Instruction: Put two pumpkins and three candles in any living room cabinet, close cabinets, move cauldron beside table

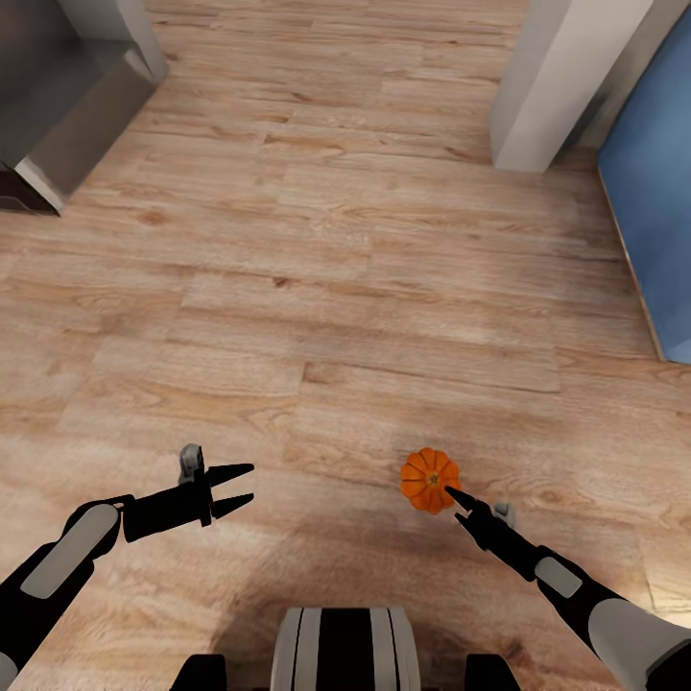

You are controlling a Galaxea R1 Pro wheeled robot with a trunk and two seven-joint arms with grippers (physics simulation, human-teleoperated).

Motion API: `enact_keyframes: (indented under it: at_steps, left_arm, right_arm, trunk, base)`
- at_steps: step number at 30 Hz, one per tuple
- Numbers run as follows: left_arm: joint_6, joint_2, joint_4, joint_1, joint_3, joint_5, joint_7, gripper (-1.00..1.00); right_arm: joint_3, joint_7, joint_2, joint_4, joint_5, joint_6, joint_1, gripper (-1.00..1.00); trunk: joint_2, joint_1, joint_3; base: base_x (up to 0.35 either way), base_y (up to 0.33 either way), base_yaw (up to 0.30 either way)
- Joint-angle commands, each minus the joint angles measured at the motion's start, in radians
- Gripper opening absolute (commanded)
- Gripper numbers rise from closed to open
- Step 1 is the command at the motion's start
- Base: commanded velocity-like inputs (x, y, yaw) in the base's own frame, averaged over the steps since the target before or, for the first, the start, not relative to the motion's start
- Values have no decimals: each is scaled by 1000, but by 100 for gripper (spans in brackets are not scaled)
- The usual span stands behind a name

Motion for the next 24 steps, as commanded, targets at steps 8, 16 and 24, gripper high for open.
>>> enact_keyframes:
  at_steps: [8, 16, 24]
  left_arm:
    - [1, 1, 1, -1, -2, -2, -6, 100]
    - [1, 1, 1, 0, -2, -1, -6, 100]
    - [1, 7, 1, 1, -2, 1, -6, 100]
  right_arm:
    - [4, 2, 0, 0, -11, 9, 0, 100]
    - [4, 2, 0, 0, -11, 9, 0, 100]
    - [4, 2, 0, 0, -11, 9, 0, 100]
  trunk:
    - [-1, 1, -12]
    - [-1, 1, -12]
    - [-1, 1, -12]
  base:
    - [0, 0, 0]
    - [10, 8, 0]
    - [63, 51, 0]
